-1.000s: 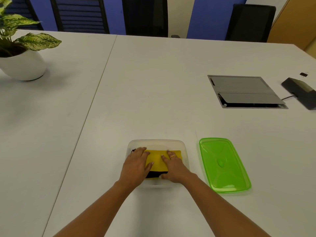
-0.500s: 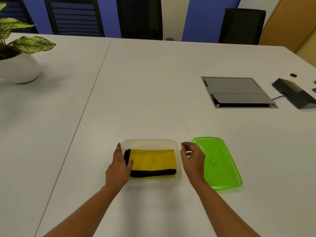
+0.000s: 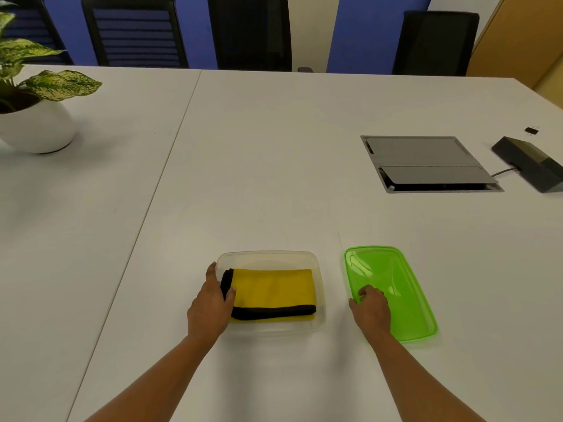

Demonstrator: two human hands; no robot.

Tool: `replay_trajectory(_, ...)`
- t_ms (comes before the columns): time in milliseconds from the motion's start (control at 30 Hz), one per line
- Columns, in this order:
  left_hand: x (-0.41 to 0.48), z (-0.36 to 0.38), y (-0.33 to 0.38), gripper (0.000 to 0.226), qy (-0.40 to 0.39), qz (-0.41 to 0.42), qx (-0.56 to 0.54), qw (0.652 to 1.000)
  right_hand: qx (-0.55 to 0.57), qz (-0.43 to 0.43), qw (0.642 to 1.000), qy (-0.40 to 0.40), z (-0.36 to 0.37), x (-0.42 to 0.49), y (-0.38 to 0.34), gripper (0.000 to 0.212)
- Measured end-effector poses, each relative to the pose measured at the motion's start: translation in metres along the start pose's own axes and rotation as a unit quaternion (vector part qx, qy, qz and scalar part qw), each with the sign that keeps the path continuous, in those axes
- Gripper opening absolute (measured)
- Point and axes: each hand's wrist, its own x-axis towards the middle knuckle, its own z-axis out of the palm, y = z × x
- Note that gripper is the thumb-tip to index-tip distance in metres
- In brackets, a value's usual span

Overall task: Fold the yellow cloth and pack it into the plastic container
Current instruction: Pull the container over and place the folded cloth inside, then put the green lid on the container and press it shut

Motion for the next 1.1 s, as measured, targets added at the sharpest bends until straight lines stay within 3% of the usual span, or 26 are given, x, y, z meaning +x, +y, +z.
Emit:
replay_trajectory(200, 0.000, -0.001, 0.000, 0.064, 0.006, 0.003, -0.004, 1.000, 0.035, 0.042, 0.998, -0.012, 0.004, 0.000, -0.004, 0.019)
replay_trajectory(567, 0.000, -0.004, 0.002, 0.060, -0.006, -0.005, 0.002, 1.000, 0.124, 0.010, 0.992, 0.033, 0.003, -0.011, -0.021, 0.015)
replay_trajectory(900, 0.011, -0.018, 0.009, 0.057, -0.068, 0.003, -0.087, 0.994, 0.147, -0.145, 0.973, 0.102, -0.031, -0.022, -0.077, 0.019)
replay_trajectory(1100, 0.024, -0.052, 0.024, 0.065, 0.002, 0.099, -0.099, 0.990, 0.139, -0.334, 0.927, 0.098, -0.056, -0.045, -0.110, 0.021)
